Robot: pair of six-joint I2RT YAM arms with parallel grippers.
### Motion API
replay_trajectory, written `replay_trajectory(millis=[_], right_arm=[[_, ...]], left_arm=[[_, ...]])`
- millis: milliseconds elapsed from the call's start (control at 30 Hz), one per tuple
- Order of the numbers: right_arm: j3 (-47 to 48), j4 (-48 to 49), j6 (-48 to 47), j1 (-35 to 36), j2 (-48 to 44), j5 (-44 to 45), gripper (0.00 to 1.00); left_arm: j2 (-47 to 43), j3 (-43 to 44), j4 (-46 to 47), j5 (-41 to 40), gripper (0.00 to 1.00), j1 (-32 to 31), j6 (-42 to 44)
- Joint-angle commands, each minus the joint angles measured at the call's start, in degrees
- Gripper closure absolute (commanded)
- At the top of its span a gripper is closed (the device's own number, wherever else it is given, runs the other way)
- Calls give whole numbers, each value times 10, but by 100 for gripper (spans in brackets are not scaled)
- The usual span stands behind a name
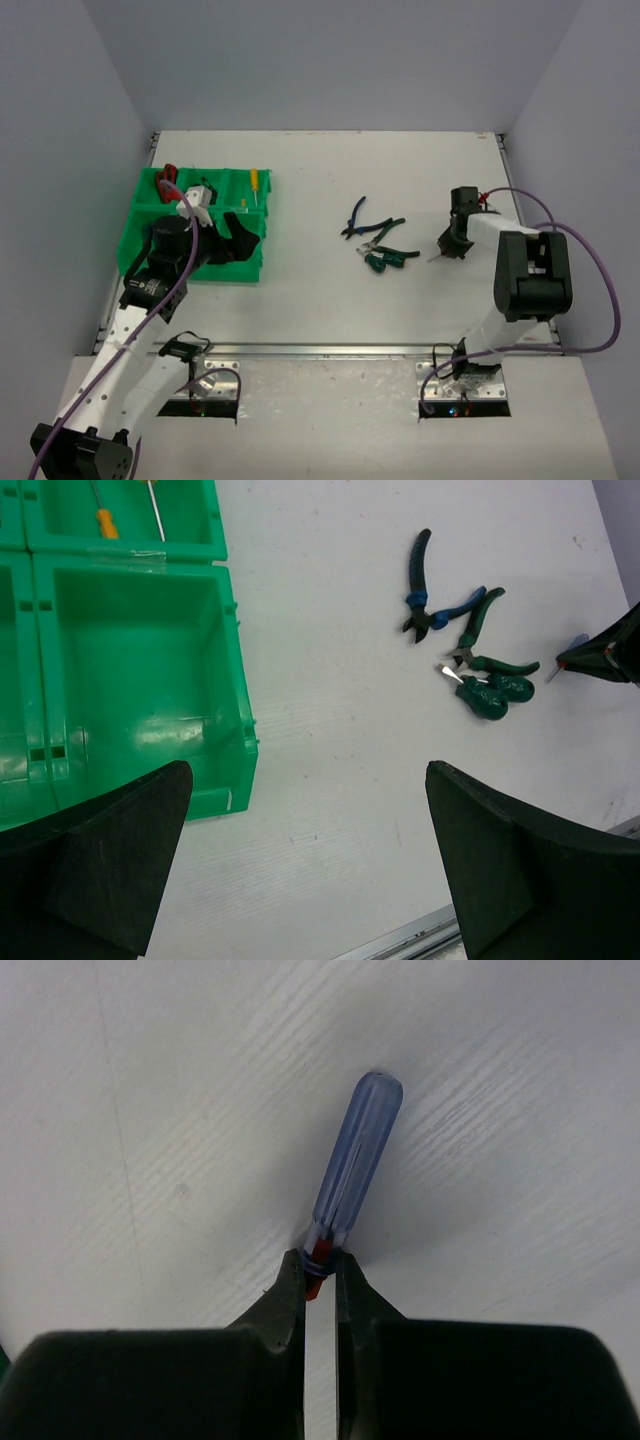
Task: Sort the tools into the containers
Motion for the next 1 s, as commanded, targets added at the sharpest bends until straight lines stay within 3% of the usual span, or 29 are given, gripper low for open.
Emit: replay_trajectory(millis=[0,100,200,300,333,433,533,733,967], right_arm=[[-56,70,-56,16,-100,-45,100],[-82,105,-107,68,-161,-65,100],[-90,146,-199,174,-219,-48,100],[-98,205,-259,235,-258,-170,100],[-102,231,-268,250,-270,-255,100],[-117,318,-263,284,-293,-447,100],[-122,384,-225,314,-307,-515,100],[-111,450,-192,350,-294,-573,100],[-99,484,-174,378,-278,-587,100]], left_arm=[[14,7,53,46,0,-5,-39],[33,-13,116,104,0,-5,-91],[57,-43,262,203,0,-7,-185],[95,-68,402,268,0,-18,-265],[118,-78,458,284,0,-28,-294],[157,-78,546,282,0,-78,-319],[199,-72,584,265,0,-117,-322],[251,-62,669,242,9,-155,-333],[295,-48,699,218,34,-181,-335]])
